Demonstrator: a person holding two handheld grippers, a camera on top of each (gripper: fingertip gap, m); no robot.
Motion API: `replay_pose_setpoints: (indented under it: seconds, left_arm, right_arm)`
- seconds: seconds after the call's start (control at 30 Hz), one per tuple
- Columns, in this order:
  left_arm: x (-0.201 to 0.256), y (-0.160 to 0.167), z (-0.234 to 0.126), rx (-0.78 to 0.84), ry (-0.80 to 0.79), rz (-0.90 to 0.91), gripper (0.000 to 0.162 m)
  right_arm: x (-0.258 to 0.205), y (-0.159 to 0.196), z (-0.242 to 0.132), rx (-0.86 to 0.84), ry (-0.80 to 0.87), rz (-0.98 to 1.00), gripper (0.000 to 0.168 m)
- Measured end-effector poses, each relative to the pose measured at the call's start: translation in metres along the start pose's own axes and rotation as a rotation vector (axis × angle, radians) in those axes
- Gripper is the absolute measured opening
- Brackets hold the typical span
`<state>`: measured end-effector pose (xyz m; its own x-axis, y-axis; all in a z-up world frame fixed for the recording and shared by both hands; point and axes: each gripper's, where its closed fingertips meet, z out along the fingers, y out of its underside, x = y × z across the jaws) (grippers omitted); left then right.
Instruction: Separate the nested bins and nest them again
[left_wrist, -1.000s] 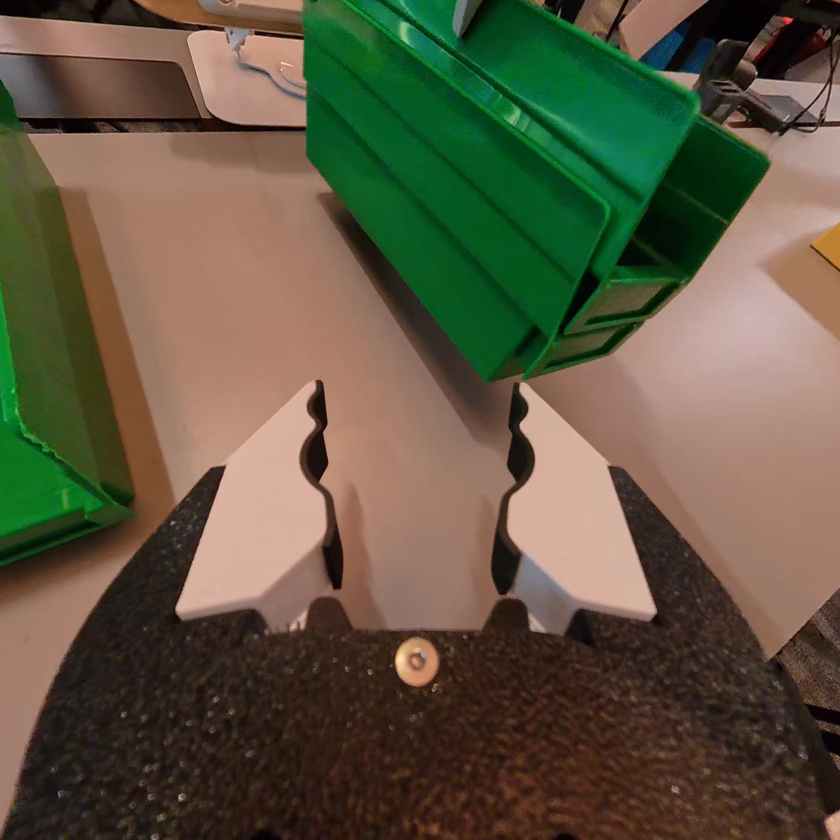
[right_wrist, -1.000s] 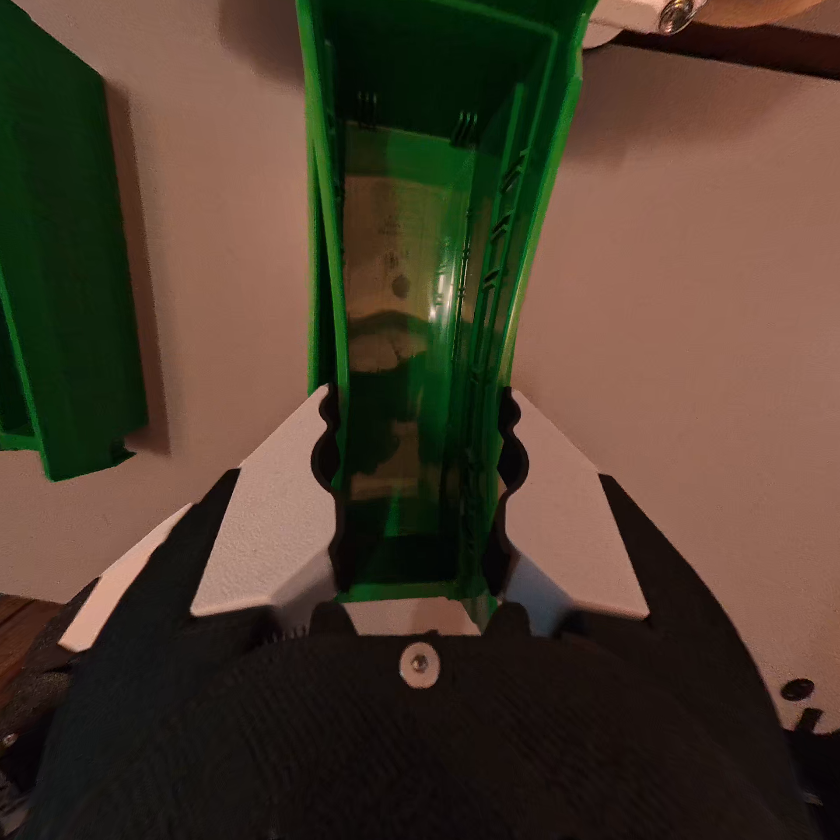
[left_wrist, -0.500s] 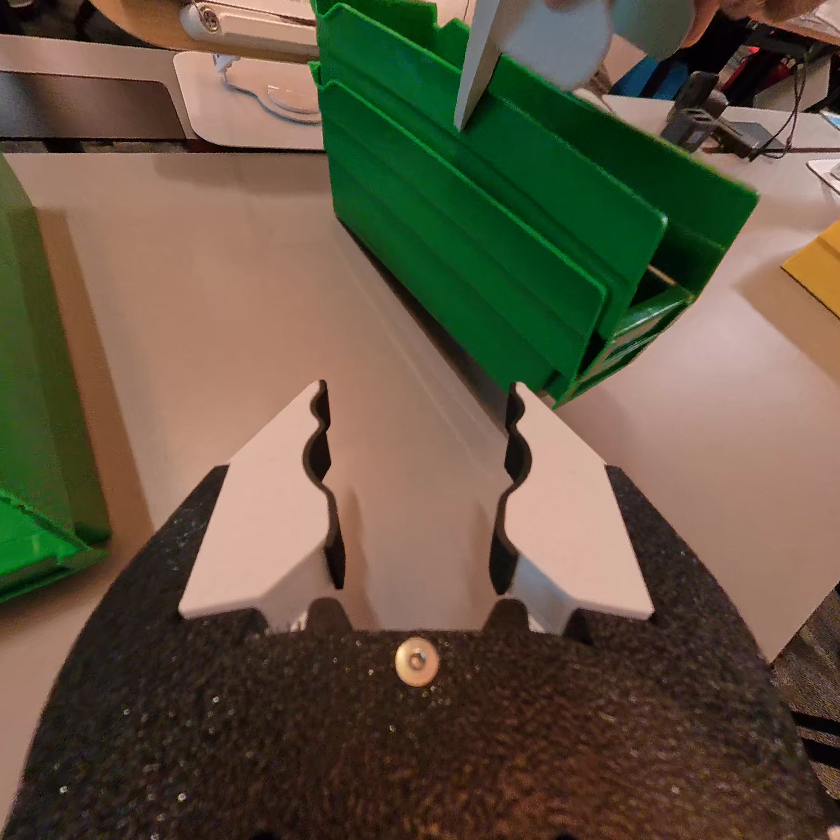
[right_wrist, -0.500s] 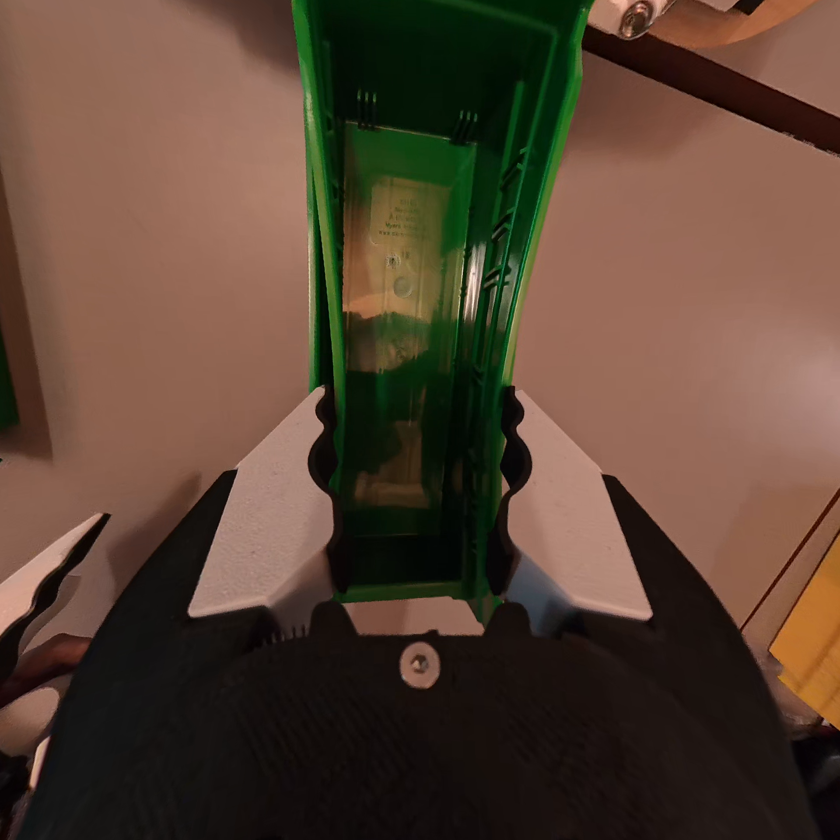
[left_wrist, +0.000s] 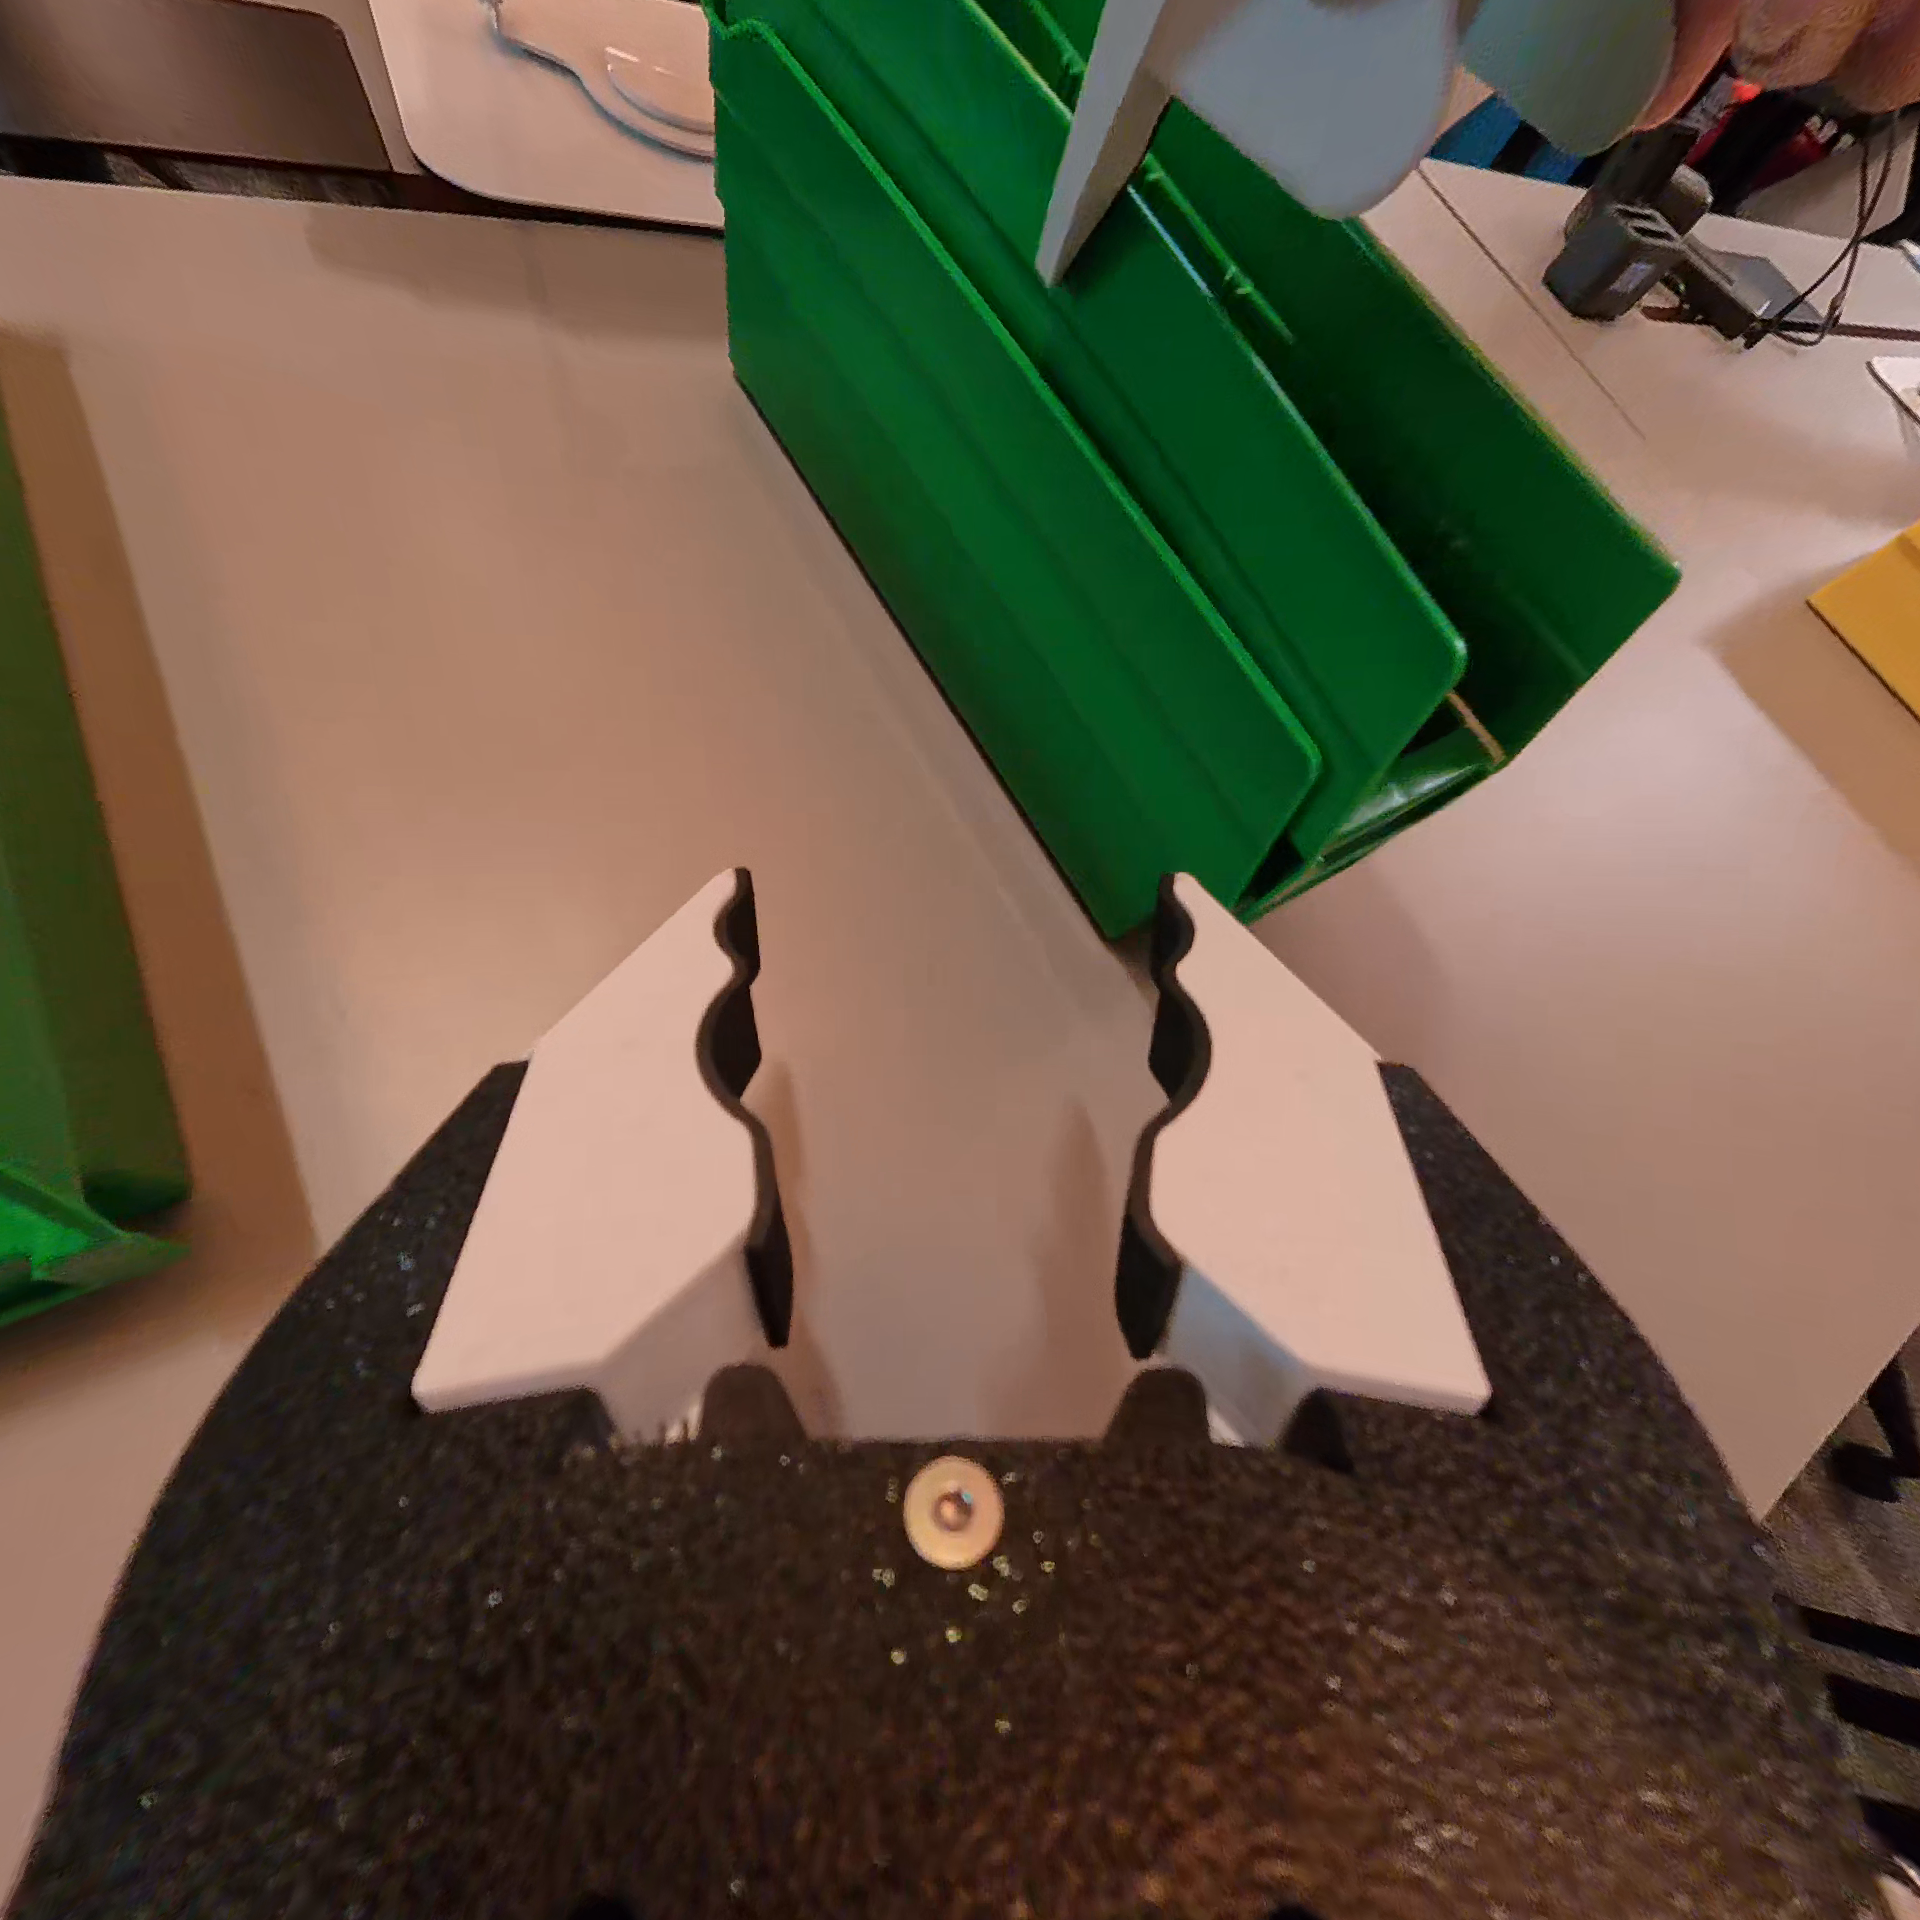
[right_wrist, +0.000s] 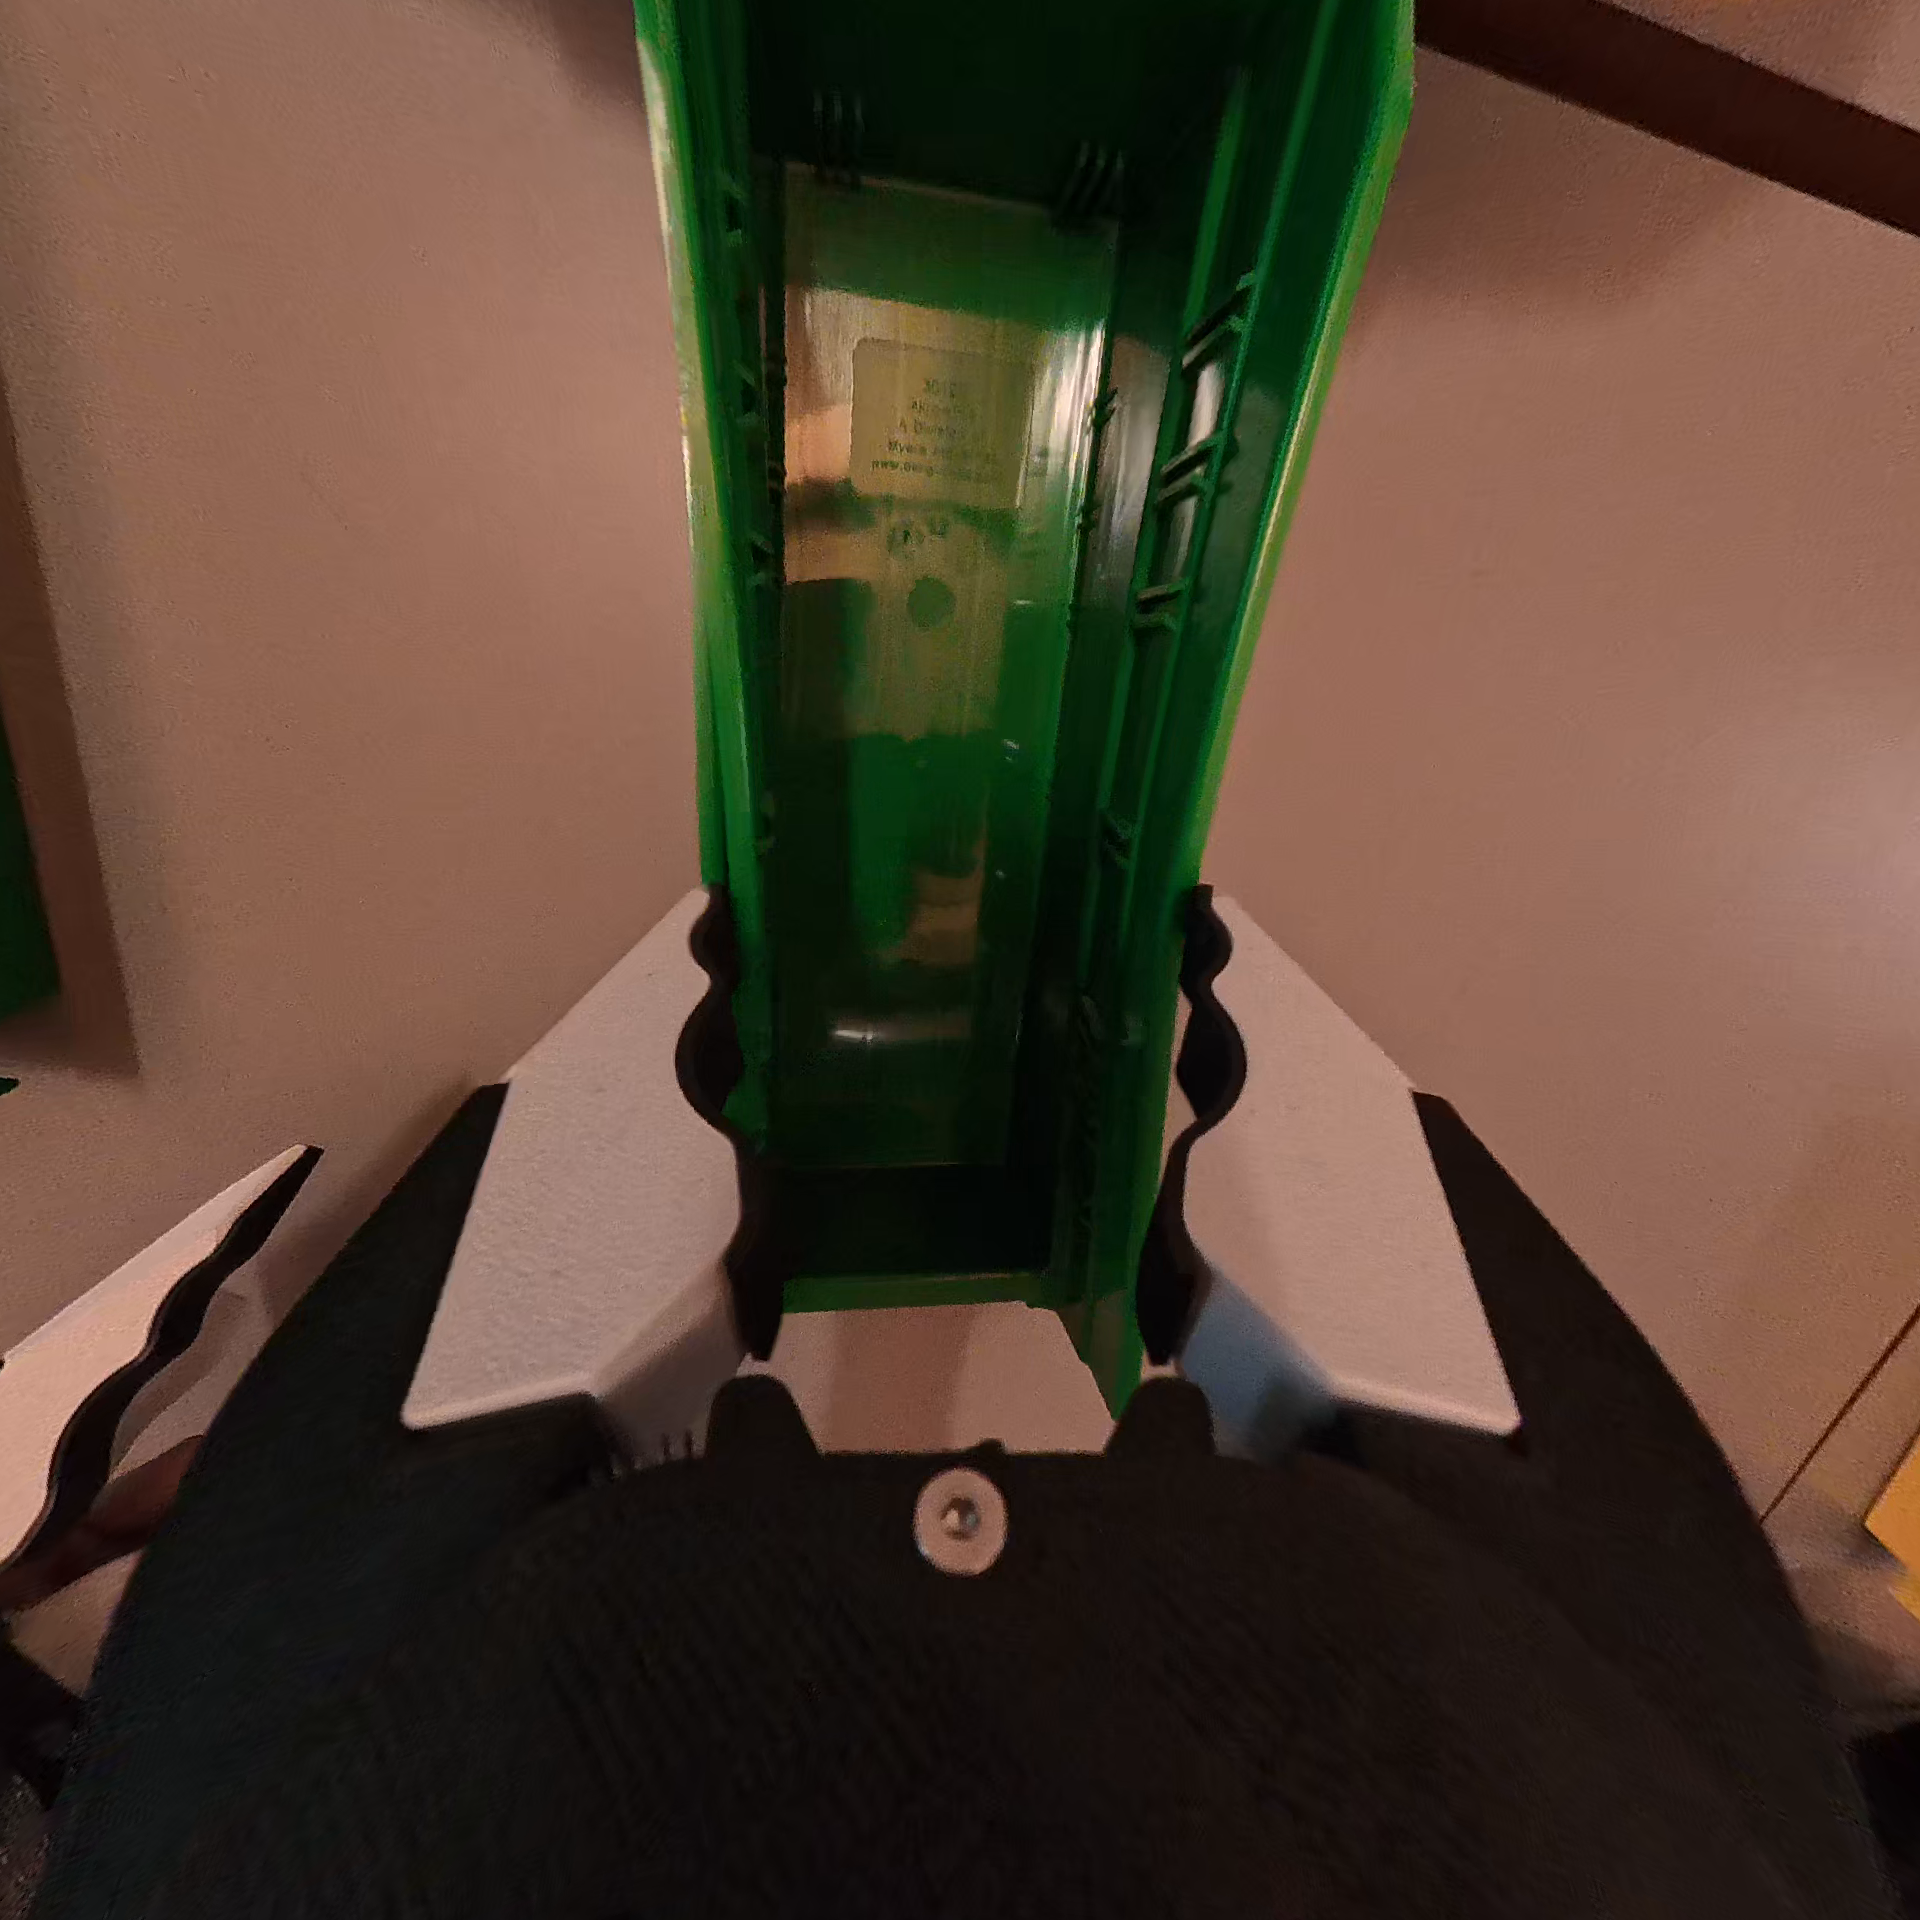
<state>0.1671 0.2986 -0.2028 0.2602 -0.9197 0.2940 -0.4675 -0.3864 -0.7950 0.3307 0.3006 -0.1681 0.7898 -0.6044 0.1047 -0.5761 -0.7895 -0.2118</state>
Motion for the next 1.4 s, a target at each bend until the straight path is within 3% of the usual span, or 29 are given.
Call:
replay_pose_setpoints:
  seconds: [0.2,1.13,1.4]
  left_arm:
    - [0.001,-0.006,-0.004,0.011,0.001,0.000,0.074]
    - [-0.002,0.001,-0.012,0.001,-0.005,0.011,0.075]
    - [-0.002,-0.002,-0.012,0.007,0.002,0.002,0.075]
  right_arm:
    - [-0.002,0.022,-0.001,-0.120,0.012,-0.038,0.104]
    - [-0.003,0.024,0.007,-0.096,-0.088,-0.012,0.115]
    - [-0.003,0.025,0.003,-0.142,-0.090,-0.007,0.088]
